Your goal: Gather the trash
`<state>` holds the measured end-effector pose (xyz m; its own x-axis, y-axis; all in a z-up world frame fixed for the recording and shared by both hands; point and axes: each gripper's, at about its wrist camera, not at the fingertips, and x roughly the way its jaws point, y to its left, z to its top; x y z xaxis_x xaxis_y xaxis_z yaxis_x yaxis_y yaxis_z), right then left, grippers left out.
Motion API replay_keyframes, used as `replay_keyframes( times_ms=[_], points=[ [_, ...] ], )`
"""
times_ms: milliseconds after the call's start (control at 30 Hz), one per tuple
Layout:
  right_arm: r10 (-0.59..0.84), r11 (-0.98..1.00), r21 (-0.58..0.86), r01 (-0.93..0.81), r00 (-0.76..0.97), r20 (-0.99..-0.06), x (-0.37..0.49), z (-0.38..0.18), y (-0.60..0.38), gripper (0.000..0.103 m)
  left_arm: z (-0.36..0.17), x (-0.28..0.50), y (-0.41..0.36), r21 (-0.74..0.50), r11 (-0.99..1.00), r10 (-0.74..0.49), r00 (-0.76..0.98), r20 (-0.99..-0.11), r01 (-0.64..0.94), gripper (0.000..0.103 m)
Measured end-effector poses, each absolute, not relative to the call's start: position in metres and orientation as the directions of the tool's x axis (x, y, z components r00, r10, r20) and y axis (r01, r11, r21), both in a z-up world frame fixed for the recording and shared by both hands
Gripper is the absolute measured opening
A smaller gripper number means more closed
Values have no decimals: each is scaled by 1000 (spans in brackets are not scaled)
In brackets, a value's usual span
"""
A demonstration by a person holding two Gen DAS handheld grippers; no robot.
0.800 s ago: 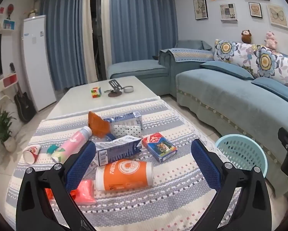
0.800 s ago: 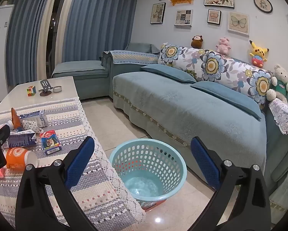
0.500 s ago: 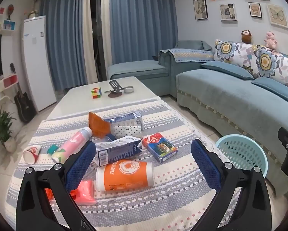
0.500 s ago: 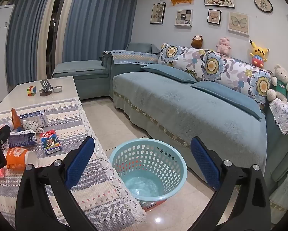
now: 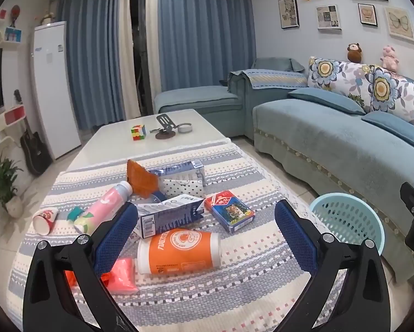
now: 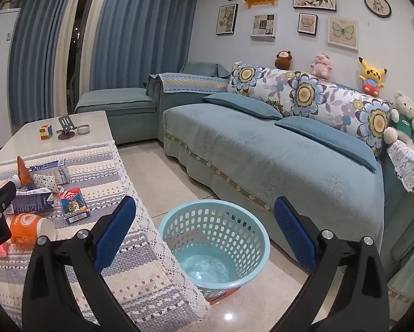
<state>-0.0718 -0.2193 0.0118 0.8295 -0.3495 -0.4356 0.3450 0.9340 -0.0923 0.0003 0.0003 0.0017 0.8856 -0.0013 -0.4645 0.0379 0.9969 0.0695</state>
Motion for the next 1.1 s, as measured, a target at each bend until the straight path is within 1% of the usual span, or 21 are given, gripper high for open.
replay_keyframes(
  times_ms=[1100],
  points=[
    [-348, 935, -94, 343, 829, -438, -71, 5, -212, 95, 3, -2, 1, 61, 997, -7, 887, -461, 40, 96]
  ],
)
